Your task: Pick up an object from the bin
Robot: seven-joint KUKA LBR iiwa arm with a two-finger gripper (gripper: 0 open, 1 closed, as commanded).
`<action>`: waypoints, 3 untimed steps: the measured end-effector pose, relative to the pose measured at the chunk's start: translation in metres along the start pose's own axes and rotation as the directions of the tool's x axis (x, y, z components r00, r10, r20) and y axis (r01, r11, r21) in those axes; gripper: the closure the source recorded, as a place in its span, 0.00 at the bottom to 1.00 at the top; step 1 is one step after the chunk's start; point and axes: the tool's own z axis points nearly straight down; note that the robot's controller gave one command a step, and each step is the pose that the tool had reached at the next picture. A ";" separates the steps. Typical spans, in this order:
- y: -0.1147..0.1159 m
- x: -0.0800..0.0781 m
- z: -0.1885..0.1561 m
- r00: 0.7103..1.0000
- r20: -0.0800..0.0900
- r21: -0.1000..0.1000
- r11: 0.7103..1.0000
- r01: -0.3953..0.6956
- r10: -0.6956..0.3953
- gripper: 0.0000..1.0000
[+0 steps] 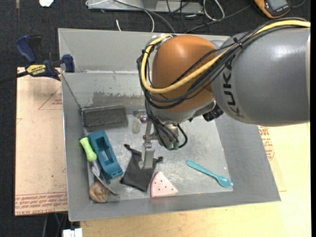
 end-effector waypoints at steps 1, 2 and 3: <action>-0.001 -0.002 -0.005 1.000 0.008 -0.002 1.000 -0.004 0.004 0.00; -0.022 0.020 0.056 0.999 0.011 -0.004 0.999 -0.038 0.038 0.00; -0.009 0.002 0.107 0.999 0.020 -0.007 1.000 -0.026 0.026 0.00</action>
Offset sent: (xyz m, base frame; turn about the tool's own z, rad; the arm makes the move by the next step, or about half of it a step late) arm -0.0353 -0.0377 -0.0960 0.0642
